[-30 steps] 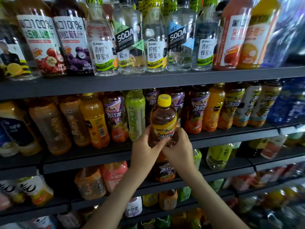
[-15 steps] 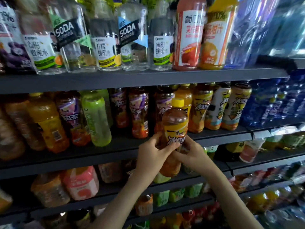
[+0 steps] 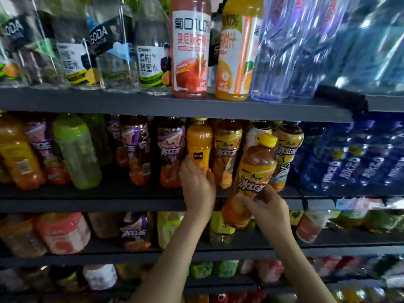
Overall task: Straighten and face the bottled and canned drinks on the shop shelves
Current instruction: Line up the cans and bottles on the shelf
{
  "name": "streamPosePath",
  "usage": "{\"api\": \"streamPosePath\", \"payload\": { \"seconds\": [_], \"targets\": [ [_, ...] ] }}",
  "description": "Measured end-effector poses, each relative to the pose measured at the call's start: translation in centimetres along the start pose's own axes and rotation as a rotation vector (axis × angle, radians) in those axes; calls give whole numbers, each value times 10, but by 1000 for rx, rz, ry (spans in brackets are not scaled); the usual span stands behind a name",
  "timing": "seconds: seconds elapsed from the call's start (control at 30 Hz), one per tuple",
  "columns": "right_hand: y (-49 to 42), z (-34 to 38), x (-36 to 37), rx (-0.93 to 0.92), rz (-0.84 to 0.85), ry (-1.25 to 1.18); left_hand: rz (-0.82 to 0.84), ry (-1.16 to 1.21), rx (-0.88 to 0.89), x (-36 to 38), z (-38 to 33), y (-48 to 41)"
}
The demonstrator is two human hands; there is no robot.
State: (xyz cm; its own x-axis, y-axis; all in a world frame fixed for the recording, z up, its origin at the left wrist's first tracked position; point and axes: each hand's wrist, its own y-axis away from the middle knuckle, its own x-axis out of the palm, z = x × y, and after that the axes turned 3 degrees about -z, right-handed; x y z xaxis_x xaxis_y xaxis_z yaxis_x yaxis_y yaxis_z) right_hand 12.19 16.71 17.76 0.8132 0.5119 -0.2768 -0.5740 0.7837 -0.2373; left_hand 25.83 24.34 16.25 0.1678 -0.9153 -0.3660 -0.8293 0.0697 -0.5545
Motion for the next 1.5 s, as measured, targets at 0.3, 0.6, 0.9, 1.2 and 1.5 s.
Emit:
{"api": "streamPosePath", "payload": {
  "seconds": [0.3, 0.6, 0.9, 1.2, 1.5],
  "targets": [
    [-12, 0, -7, -55, -23, -36, -8, -23, -148, 23, 2, -7],
    [-4, 5, 13, -120, -67, -178, -54, 149, 41, -36, 14, 29],
    [-17, 25, 90, -201, 3, 20, -66, 113, 26, -103, 39, 8],
    [-37, 32, 142, -170, 3, 178, 24, 122, -48, -131, 67, 0],
    [34, 39, 143, -178, -151, 113, 120, 136, 22, -142, 84, 1]
  ]
}}
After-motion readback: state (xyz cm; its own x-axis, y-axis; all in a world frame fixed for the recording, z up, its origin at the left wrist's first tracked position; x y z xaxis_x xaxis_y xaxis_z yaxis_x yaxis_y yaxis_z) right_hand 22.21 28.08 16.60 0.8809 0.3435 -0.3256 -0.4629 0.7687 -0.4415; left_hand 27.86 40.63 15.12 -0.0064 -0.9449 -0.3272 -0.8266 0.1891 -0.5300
